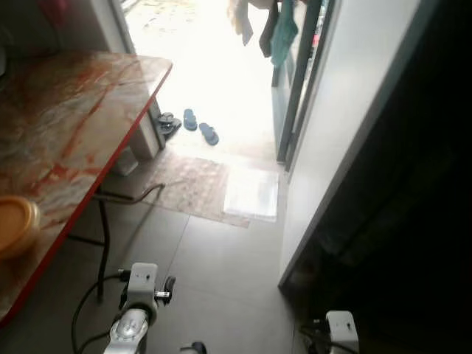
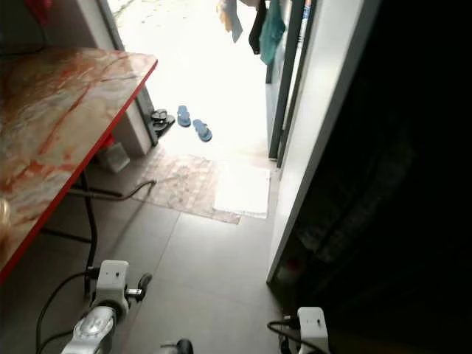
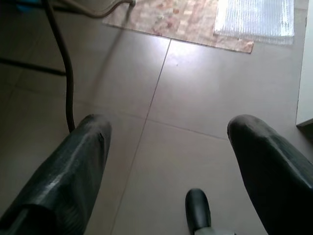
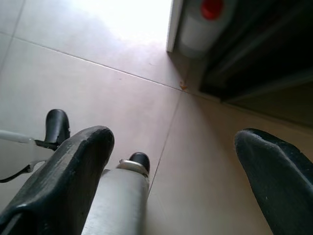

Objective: Restocking fridge

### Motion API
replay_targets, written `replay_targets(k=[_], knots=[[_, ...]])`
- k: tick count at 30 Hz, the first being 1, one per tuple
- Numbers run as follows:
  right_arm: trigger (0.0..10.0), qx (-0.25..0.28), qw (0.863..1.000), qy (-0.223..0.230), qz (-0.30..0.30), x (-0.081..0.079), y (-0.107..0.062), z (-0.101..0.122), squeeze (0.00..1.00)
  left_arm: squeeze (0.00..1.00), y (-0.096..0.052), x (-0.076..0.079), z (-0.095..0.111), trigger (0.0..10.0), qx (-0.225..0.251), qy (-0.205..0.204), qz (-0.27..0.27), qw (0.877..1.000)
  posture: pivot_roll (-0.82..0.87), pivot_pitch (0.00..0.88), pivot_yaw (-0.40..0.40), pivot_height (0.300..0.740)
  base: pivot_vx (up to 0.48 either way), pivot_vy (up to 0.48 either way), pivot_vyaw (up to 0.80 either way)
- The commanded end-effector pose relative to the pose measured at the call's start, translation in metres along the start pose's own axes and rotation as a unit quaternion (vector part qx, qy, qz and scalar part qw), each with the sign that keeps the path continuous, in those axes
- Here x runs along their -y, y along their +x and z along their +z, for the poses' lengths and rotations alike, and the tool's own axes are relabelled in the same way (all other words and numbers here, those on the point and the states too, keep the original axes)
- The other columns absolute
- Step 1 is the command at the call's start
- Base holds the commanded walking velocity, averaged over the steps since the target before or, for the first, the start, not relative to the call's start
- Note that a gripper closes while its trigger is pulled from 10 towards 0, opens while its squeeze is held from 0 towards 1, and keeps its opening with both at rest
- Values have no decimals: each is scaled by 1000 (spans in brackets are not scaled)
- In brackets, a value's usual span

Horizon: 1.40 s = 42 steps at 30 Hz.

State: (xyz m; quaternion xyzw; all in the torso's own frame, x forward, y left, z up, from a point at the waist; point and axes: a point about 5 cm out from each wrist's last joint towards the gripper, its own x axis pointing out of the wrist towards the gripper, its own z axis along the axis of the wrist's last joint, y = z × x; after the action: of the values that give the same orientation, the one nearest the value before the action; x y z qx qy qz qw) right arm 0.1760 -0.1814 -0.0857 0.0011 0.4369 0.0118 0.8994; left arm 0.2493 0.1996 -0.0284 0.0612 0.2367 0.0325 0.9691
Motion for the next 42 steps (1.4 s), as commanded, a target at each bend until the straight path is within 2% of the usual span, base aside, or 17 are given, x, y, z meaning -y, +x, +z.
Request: replay_targets(k=[1, 10, 29, 34, 42], knots=[[10000, -22, 1000, 4, 5, -4, -3, -14, 0, 0, -4, 0, -9, 10000, -14, 0, 0, 1000, -106, 177, -33, 740, 0, 0, 794], [10000, -29, 1000, 3, 8, -6, -3, -17, 0, 0, -3, 1, -7, 10000, -12, -3, 3, 1000, -109, 196, -36, 740, 0, 0, 794], [10000, -39, 999, -2, 8, 0, -4, -18, 0, 0, -1, 2, 1, 10000, 11, -8, 8, 1000, -103, 207, -44, 740, 0, 0, 786], [10000, -38, 999, 1, 12, -2, -3, -17, 0, 0, 0, 3, 8, 10000, 33, -9, 9, 999, -99, 207, -44, 740, 0, 0, 0], [10000, -31, 999, -9, 6, -1, -3, -15, 0, 0, 1, 3, 11, 10000, 39, -9, 9, 999, -100, 205, -43, 740, 0, 0, 252]])
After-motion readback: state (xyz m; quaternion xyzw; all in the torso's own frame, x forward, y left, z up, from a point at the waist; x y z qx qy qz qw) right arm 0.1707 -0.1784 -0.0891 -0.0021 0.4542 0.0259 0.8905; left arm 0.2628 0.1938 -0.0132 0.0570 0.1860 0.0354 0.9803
